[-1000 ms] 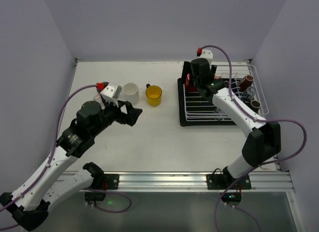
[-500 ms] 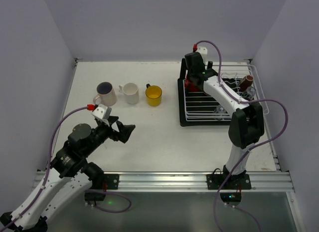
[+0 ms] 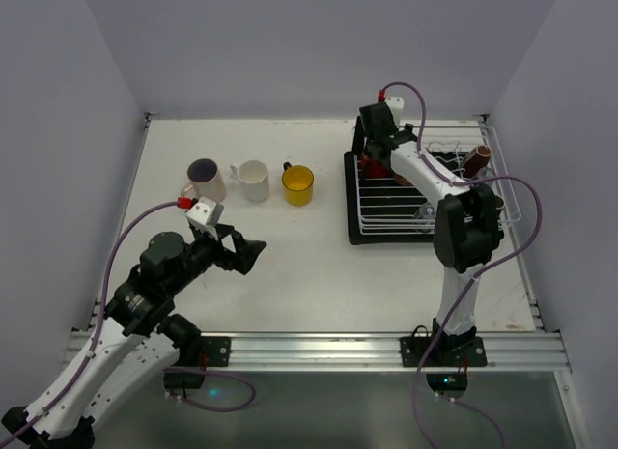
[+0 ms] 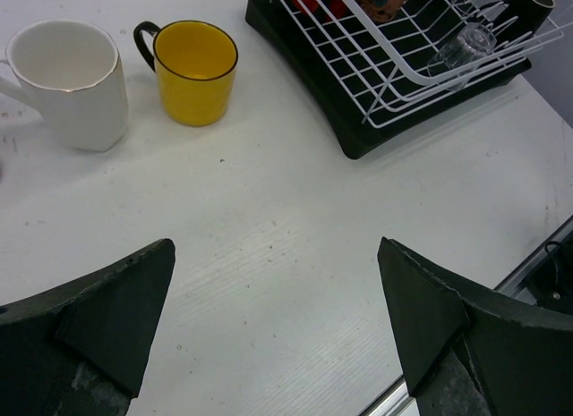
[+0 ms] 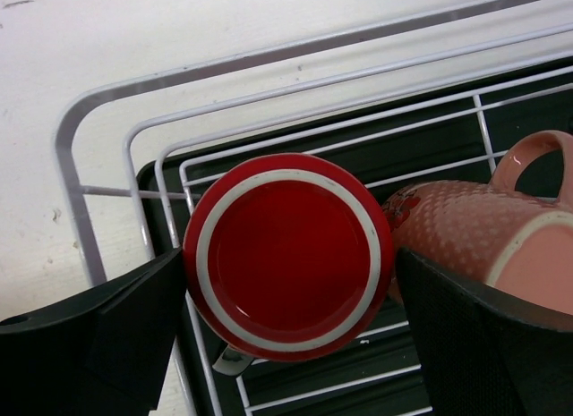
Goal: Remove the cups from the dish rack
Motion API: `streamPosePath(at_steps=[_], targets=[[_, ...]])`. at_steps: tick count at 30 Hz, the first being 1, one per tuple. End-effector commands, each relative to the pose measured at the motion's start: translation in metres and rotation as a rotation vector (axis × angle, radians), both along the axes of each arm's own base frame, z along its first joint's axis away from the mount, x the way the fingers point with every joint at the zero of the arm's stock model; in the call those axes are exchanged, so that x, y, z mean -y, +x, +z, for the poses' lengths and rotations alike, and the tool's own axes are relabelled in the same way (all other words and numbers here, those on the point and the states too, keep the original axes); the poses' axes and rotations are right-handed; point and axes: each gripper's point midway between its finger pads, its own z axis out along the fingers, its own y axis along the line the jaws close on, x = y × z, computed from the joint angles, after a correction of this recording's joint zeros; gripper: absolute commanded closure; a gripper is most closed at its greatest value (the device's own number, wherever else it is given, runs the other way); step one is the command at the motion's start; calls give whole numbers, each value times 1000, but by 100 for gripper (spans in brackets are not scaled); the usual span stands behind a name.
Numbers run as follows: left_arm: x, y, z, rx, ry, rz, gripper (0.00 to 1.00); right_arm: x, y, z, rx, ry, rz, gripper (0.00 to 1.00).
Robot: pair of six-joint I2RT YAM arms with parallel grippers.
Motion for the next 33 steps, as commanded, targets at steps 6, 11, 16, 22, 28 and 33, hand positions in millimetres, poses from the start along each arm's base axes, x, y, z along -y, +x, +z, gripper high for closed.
streamPosePath(at_steps=[6,11,16,22,28,33], targets=[[2,8,4,22,-14,-20,0,-8,11,2,13,48,5,19],[0,9,5,26,-20,-10,0,-5,9,29,88,72,-4,48],[2,11,8,33,-20,-17,0,0,3,109,308,103,22,53],[11,11,16,24,-65,-45,0,0,-26,171,459,162,109,52],[35,8,49,69,-247,-135,0,-31,-84,209,515,390,310,52],[58,9,70,66,-396,-227,3,-69,-158,222,574,692,548,53]])
